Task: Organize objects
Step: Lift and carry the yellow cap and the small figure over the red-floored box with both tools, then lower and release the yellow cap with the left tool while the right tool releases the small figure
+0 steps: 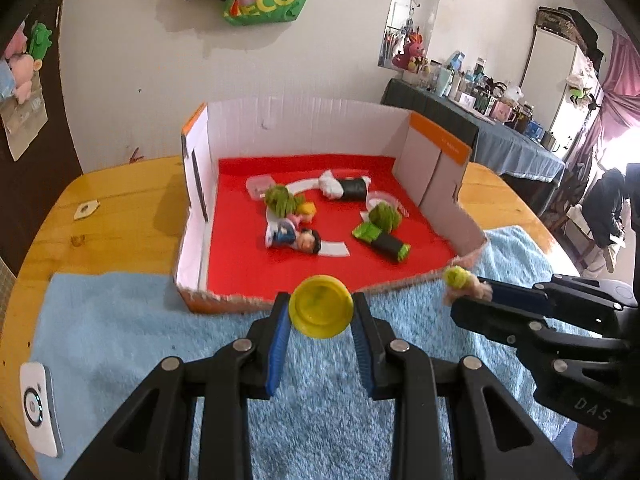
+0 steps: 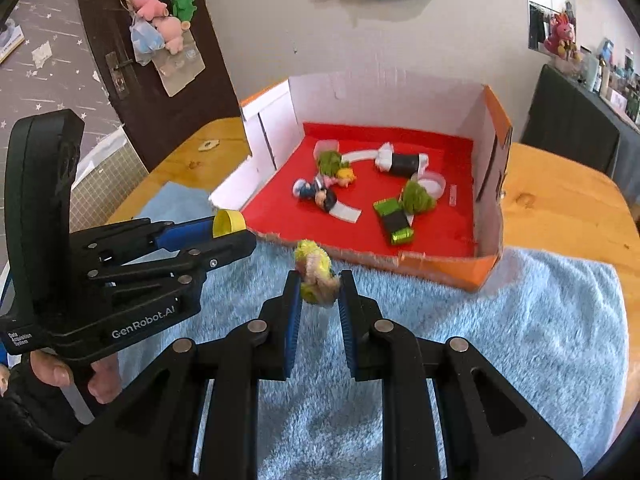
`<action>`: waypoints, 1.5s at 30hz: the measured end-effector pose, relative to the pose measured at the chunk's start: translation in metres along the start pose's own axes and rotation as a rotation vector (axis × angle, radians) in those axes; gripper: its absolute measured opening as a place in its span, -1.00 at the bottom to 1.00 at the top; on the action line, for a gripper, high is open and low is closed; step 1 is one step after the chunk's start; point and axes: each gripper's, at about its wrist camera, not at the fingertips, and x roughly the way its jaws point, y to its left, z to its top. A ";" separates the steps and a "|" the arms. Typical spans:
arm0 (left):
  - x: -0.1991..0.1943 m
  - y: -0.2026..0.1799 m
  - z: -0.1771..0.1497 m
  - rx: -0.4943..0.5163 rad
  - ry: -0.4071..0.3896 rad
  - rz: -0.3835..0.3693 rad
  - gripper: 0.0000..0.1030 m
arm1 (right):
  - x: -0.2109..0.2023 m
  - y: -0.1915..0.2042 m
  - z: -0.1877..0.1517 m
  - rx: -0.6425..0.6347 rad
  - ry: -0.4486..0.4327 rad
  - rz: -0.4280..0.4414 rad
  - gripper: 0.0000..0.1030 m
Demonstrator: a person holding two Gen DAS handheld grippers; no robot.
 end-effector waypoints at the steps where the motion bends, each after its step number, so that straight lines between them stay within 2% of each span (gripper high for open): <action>1: 0.000 0.000 0.003 0.001 -0.002 -0.001 -0.39 | 0.000 -0.001 0.003 0.000 -0.002 0.001 -0.66; 18: 0.038 0.014 0.039 -0.004 0.034 0.002 -0.39 | 0.037 -0.024 0.038 0.041 0.034 0.003 -0.66; 45: 0.095 0.029 0.039 -0.007 0.162 0.009 -0.39 | 0.098 -0.042 0.042 0.064 0.155 0.023 -0.66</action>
